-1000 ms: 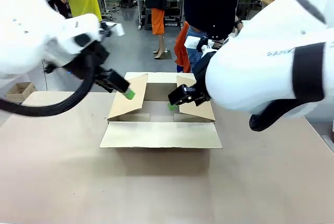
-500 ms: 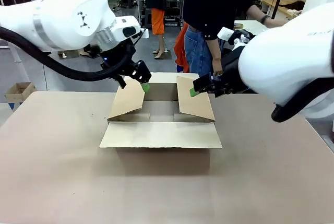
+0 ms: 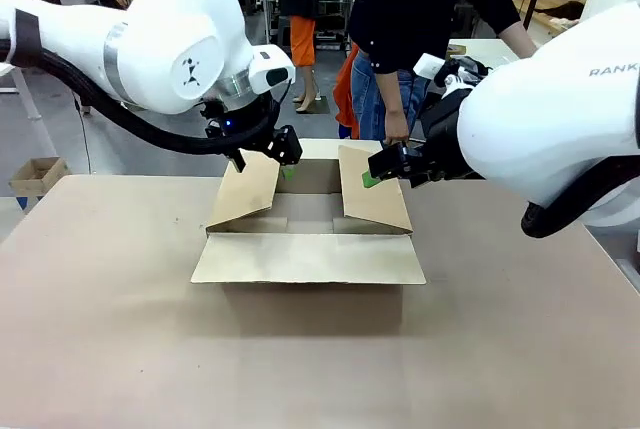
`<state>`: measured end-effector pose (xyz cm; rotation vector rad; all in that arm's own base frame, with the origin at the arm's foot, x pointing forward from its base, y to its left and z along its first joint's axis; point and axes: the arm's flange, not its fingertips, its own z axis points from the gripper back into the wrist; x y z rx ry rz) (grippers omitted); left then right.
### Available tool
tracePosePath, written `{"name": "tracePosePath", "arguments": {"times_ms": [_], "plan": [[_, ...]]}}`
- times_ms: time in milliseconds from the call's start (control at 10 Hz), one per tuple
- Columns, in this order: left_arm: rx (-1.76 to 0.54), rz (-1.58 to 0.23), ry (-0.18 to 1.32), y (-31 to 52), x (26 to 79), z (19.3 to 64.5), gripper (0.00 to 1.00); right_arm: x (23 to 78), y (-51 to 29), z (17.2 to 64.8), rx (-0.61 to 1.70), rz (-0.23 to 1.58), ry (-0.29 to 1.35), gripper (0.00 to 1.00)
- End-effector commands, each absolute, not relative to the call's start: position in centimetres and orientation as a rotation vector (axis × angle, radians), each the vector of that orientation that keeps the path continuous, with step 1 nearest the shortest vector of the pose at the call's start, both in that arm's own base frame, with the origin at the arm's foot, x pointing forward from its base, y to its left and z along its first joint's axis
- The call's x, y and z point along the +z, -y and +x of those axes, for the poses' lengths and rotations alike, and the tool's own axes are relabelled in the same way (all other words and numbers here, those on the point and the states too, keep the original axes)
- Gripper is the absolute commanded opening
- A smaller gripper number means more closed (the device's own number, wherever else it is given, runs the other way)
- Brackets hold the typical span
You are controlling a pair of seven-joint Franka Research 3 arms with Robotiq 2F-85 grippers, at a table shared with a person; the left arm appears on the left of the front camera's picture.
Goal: Pack the gift set into the box.
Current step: Place both hands on the side flaps of the Package Box and spread them outward.
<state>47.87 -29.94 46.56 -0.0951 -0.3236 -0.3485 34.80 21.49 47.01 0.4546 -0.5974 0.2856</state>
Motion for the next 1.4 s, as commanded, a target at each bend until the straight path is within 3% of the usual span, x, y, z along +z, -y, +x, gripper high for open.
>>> {"name": "tracePosePath", "arguments": {"times_ms": [0, 600, 1300], "plan": [[-0.266, -0.012, 0.340, 31.5, 46.0, 49.0, 1.00, 46.8, -21.5, 34.8, 0.271, 0.460, 0.609, 1.00], [-0.153, 0.037, 0.331, 33.2, 42.6, 51.1, 1.00, 46.8, -21.5, 34.8, 0.271, 0.460, 0.609, 1.00], [-0.135, 0.222, 0.374, 33.2, 43.2, 50.4, 1.00, 46.8, -21.5, 34.8, 0.271, 0.460, 0.609, 1.00]]}}
